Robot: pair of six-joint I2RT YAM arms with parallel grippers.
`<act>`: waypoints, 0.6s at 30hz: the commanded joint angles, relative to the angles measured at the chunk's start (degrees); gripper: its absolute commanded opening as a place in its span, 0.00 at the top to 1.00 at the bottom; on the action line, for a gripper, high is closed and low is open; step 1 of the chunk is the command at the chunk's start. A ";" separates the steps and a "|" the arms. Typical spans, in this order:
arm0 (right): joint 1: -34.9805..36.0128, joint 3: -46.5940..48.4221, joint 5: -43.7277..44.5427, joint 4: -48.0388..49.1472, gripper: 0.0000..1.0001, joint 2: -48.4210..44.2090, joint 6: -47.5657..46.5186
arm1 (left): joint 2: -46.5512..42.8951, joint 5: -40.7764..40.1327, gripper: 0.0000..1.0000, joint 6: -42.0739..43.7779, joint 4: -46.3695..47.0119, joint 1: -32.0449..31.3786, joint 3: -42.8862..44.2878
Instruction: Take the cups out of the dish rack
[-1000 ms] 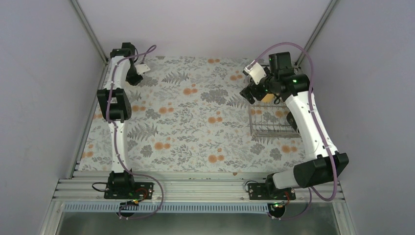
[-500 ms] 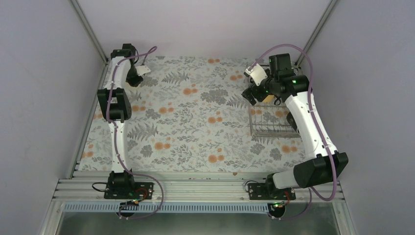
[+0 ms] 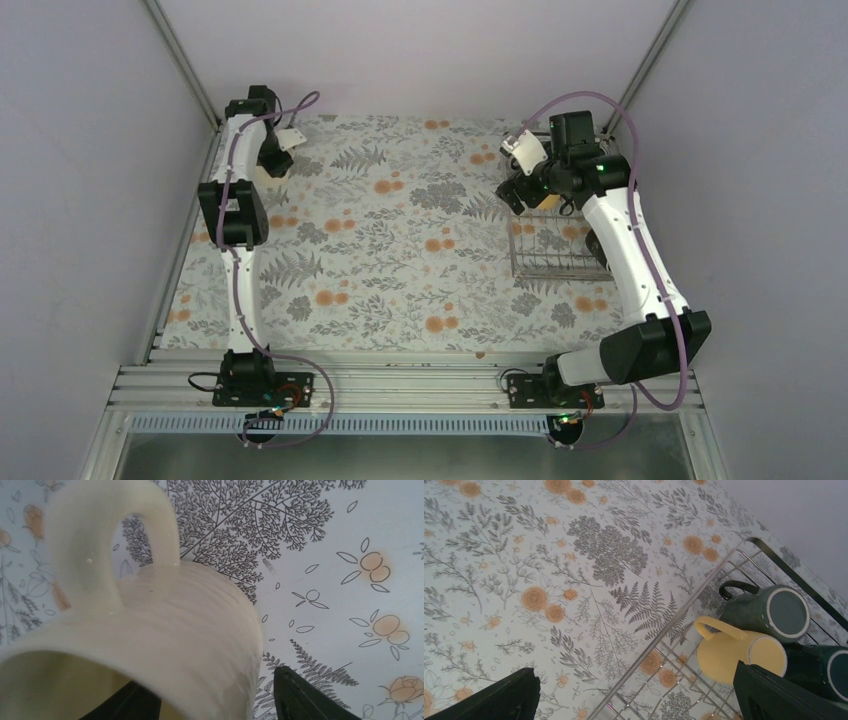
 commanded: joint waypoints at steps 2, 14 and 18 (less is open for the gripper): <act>-1.34 -1.09 3.43 2.32 0.00 -0.94 2.70 | -7.30 -0.64 0.35 -2.51 1.12 0.22 2.03; -3.69 -4.76 10.06 6.09 0.00 1.14 3.57 | -29.35 16.85 0.00 -11.26 6.17 -0.62 -7.11; -4.23 -1.50 12.64 5.76 0.06 5.19 0.70 | -40.60 26.49 0.00 -15.89 16.30 -1.93 -20.72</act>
